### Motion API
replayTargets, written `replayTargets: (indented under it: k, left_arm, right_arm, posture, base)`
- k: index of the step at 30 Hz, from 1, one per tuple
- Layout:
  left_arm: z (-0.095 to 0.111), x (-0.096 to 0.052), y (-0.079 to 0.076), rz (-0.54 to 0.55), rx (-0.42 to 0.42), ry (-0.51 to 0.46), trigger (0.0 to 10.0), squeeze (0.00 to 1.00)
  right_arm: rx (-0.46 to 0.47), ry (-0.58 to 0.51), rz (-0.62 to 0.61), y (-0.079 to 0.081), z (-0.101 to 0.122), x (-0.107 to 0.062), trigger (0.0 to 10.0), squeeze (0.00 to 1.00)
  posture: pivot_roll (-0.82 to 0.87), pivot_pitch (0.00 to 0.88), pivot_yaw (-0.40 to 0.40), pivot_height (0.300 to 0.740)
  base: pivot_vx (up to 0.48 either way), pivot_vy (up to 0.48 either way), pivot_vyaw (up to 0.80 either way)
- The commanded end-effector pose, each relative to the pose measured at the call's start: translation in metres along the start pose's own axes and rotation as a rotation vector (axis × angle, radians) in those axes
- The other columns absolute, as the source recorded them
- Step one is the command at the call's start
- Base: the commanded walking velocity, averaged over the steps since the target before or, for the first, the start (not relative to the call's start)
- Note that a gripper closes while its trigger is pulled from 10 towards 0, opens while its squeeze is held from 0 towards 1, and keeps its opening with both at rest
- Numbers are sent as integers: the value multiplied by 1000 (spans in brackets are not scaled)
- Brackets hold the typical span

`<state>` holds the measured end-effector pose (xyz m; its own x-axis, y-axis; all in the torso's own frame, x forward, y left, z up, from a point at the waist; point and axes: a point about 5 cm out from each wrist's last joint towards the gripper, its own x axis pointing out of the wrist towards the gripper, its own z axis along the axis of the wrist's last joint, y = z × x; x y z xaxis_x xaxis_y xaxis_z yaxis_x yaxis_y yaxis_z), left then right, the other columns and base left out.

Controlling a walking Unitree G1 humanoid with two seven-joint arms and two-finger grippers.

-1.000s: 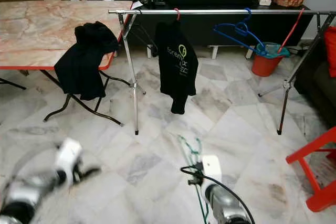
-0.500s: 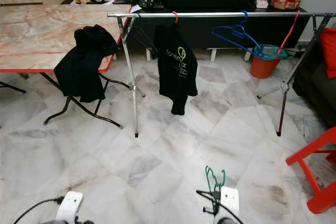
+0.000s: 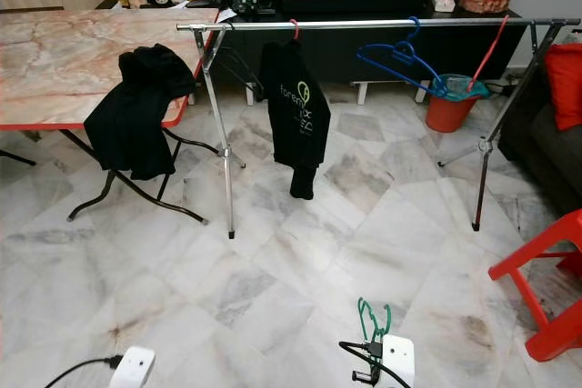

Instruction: Hang hanger

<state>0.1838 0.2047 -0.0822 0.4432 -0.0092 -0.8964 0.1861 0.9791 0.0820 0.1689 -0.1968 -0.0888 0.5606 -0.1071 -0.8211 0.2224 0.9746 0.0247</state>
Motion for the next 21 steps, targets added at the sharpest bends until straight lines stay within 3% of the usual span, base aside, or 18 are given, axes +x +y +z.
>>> replayTargets:
  k: [1,9,21]
  left_arm:
    - [2,1,-1,7,18,12,10000,0]
    - [-26,1,-17,-9,45,69,10000,0]
    - [-23,1,-17,-7,45,68,10000,0]
  right_arm:
    - [5,-17,6,4,7,1,10000,0]
    - [-13,9,10,2,0,0,10000,0]
    - [-14,49,-9,-14,-18,-5,10000,0]
  posture:
    - [-164,0,26,740]
    - [-173,0,28,740]
    - [-160,0,16,740]
  base:
    - [0,0,0]
    - [153,0,0]
    - [267,0,0]
